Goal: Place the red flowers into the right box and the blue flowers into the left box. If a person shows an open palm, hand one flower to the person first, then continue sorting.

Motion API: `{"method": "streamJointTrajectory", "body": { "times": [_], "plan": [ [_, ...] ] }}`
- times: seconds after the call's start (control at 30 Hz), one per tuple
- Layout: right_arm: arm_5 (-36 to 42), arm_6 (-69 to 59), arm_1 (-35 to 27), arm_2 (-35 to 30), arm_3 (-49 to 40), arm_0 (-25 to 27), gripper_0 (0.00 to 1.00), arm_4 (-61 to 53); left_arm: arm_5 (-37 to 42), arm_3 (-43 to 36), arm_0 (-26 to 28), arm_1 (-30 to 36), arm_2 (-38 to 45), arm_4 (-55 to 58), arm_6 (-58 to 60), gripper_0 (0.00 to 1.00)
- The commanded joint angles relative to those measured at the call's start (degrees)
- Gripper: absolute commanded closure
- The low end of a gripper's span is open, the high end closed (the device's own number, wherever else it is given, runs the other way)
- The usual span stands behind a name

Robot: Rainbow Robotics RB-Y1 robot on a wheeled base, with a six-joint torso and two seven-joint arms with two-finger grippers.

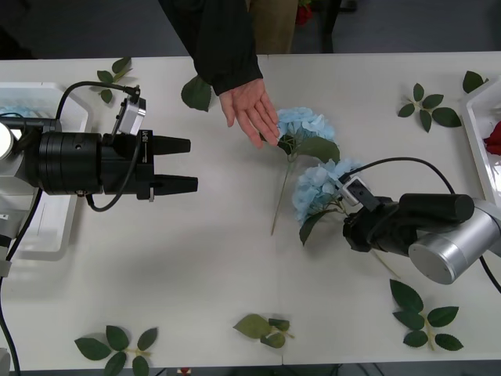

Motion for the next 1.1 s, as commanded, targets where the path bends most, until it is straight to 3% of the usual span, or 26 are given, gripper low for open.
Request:
{"method": "streamJointTrajectory", "body": {
  "times": [0.03,0.27,0.4,0.5,0.6,0.73,0.9,1.1],
  "plan": [
    [-1.64,0.82,1.71,-2.89,-0.40,-1.48,1.00,-4.20,-0.54,-1.84,-0.26,-0.48,-0.60,0.88,-3.68,0.00],
    [2.23,0.82,0.30,-12.47,-4.70,-1.04,1.00,-14.92,-0.54,-1.84,-0.26,-0.48,-0.60,0.88,-3.68,0.00],
    [13.21,0.99,2.41,-22.05,-6.46,-2.01,1.00,-19.93,-0.54,-1.84,-0.26,-0.48,-0.60,0.88,-3.68,0.00],
    [25.08,1.52,6.19,-32.86,-6.64,-3.68,1.00,-25.11,-0.54,-1.84,-0.26,-0.48,-0.60,0.88,-3.68,0.00],
    [35.45,1.17,10.59,-41.82,-8.40,-5.96,1.00,-25.55,-0.54,-1.84,-0.26,-0.48,-0.60,0.88,-3.68,0.00],
    [46.08,-3.66,15.33,-49.12,-14.90,-8.95,1.00,-22.83,-0.54,-1.84,-0.26,-0.48,-0.60,0.88,-3.68,0.00],
    [52.94,-18.52,18.32,-46.75,-27.82,-13.26,1.00,-14.30,-0.54,-1.84,-0.26,-0.48,-0.60,0.88,-3.68,0.00],
    [48.46,-34.86,19.29,-31.45,-39.86,-16.51,1.00,2.31,-0.54,-1.84,-0.26,-0.48,-0.60,0.88,-3.68,0.00]
  ]
}}
